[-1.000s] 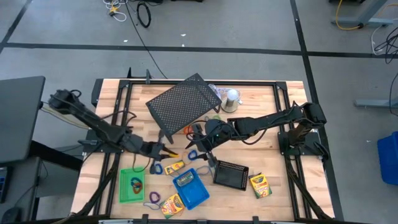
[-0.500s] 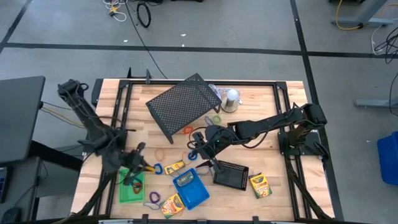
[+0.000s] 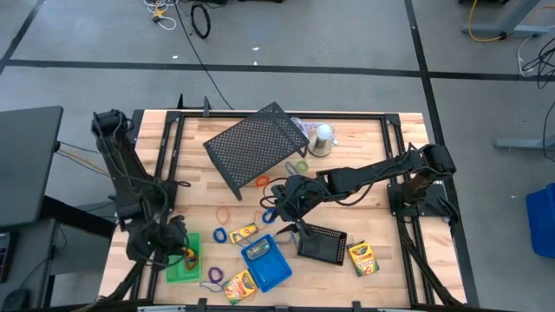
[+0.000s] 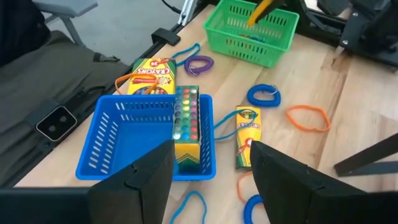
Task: Pick & Place Office Desk Supplies
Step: Put the yellow spiral keychain into the green bin, then put the blue spiral keychain into the green bin
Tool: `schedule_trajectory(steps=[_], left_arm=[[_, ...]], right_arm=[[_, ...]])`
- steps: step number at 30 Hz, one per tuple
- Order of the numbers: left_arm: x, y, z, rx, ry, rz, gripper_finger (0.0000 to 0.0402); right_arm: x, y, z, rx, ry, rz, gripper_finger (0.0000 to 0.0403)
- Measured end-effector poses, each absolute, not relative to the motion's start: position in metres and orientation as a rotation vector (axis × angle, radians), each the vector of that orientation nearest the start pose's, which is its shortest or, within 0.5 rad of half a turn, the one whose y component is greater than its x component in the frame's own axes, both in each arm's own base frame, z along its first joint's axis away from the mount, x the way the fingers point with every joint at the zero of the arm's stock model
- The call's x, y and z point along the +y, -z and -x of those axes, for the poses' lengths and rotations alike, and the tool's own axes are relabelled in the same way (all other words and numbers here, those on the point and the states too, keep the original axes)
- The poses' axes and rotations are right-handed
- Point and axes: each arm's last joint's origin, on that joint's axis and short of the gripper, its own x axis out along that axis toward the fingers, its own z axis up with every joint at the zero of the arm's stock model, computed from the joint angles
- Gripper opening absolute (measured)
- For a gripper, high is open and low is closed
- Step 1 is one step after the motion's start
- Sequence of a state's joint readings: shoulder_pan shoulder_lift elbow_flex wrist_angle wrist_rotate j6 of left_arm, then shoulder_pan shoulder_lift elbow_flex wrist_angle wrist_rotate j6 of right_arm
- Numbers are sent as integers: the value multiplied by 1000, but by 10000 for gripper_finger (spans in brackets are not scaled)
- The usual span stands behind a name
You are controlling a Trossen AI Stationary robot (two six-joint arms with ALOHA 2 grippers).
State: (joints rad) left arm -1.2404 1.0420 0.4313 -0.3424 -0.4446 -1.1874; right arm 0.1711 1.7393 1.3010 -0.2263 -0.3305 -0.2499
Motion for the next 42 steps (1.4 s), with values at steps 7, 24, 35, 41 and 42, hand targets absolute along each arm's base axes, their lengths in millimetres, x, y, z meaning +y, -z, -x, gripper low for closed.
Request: schedule_trajectory(steps=[7, 24, 35, 41, 42], left_arm=[[-169, -148, -70, 1056, 174, 415, 31], [-180, -175, -78, 882, 152, 365, 199], [-166, -196, -106, 779, 5, 124, 202], [-153, -193, -128, 835, -2, 42, 211], [-153, -192, -132, 846, 5, 27, 213]], right_arm=[[75, -256, -379, 604, -555, 182, 217], [75, -256, -380, 610, -534, 165, 217], [74, -254, -379, 622, -503, 198, 217], [73, -252, -377, 660, -500, 205, 217], [73, -251, -377, 670, -491, 210, 217]])
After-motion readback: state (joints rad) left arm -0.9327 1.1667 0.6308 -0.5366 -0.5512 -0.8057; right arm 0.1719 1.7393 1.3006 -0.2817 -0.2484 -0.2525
